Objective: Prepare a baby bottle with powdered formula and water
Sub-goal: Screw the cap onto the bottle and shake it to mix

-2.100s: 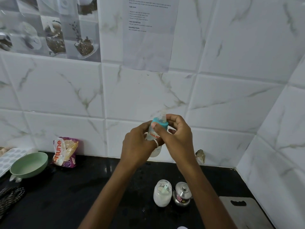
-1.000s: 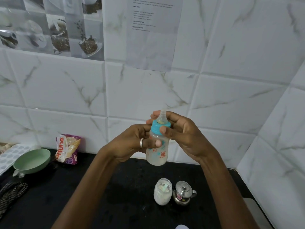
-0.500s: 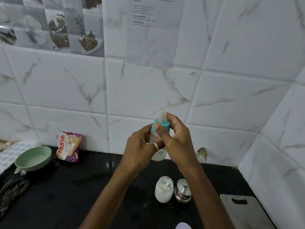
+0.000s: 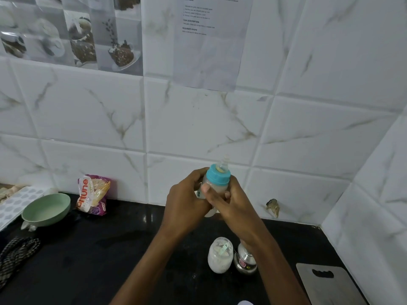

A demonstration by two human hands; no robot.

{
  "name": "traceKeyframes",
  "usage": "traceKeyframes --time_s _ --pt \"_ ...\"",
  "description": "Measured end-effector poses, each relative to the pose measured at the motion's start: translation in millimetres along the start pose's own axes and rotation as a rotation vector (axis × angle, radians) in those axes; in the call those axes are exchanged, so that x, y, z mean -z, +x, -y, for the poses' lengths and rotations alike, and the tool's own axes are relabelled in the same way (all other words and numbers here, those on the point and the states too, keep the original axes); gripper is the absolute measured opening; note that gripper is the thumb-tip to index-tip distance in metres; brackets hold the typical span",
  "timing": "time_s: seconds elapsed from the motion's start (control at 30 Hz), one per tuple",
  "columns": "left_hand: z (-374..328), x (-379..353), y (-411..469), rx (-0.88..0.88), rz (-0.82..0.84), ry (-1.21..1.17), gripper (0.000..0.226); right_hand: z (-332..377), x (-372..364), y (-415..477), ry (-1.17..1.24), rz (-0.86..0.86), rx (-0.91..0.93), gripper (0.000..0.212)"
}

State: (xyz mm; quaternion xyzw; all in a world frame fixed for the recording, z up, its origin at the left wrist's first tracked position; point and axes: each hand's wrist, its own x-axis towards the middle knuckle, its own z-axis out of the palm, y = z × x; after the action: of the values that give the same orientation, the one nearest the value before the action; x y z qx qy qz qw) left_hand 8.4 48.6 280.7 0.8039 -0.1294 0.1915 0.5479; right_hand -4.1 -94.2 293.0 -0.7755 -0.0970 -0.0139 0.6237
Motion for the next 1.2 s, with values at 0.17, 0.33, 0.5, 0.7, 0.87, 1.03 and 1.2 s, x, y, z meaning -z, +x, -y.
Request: traceKeyframes --time_s 0.17,0.33,0.5,0.7,0.87,1.03,1.2 --pt "13.2 -6.3 -11.8 -0.008 -0.001 0.042 0.056 -14.2 -5.2 1.5 0.048 -0.038 -0.085 0.043" --pt "26.8 7.8 -12.9 0.024 0.109 0.049 0.072 -25.5 -17.2 9.7 0.014 -0.008 -0.093 0.048" --pt "38.8 42.4 0.3 0.038 0.253 0.042 0.084 -23.4 -26.9 28.7 -0.084 0.055 -0.068 0.058" --pt "36.4 72.3 32.2 0.005 0.398 -0.028 0.086 2.6 -29.2 51.8 -0.135 0.055 0.010 0.066" --pt "30.3 82.3 62.8 -0.018 0.295 -0.052 0.068 27.0 -2.9 62.7 0.073 -0.106 0.041 0.044" --pt "23.4 72.9 75.7 0.003 0.108 -0.028 0.050 37.1 10.7 67.1 0.344 -0.320 0.089 0.042" --pt "22.4 59.9 74.0 0.013 -0.001 -0.095 0.035 28.9 19.0 65.2 0.179 -0.152 0.049 0.045"
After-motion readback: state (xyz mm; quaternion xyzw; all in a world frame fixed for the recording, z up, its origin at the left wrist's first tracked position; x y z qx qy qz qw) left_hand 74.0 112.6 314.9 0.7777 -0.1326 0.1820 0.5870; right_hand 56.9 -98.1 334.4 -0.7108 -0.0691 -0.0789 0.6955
